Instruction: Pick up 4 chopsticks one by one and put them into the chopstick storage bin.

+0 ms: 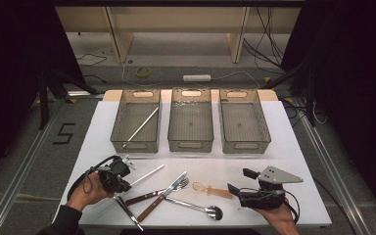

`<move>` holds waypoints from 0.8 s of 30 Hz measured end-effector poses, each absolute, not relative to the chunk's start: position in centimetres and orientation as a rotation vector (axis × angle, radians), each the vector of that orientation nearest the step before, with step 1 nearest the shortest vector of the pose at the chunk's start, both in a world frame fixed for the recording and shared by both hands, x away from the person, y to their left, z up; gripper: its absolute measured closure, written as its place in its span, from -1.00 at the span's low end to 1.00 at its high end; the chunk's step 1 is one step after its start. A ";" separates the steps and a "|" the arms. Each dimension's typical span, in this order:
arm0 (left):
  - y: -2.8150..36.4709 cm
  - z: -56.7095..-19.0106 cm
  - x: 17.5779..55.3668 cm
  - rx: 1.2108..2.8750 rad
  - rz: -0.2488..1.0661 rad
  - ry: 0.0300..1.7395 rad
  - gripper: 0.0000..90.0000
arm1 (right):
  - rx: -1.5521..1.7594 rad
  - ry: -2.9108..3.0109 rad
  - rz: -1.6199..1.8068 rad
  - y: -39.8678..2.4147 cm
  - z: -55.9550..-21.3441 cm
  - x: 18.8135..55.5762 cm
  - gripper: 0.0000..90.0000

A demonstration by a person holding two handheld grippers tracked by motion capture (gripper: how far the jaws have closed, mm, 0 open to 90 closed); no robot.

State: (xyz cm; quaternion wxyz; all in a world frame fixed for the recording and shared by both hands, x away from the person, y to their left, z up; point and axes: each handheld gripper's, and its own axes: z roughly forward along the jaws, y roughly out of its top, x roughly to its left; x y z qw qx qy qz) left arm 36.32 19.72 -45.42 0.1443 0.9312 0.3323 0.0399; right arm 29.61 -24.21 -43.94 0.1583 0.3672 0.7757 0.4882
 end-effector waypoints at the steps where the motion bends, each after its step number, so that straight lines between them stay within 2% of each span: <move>1: 19.8 -45.2 36.3 2.686 0.124 0.950 0.88 | 1.050 2.218 1.396 -24.2 -43.9 29.6 -0.48; 9: 19.7 -43.8 36.0 2.609 0.129 0.919 0.89 | 1.049 2.221 1.396 -24.2 -43.9 29.6 -0.48; 24: 20.5 -40.9 36.7 2.448 0.252 0.957 0.89 | 1.054 2.220 1.396 -24.3 -44.0 29.7 -0.48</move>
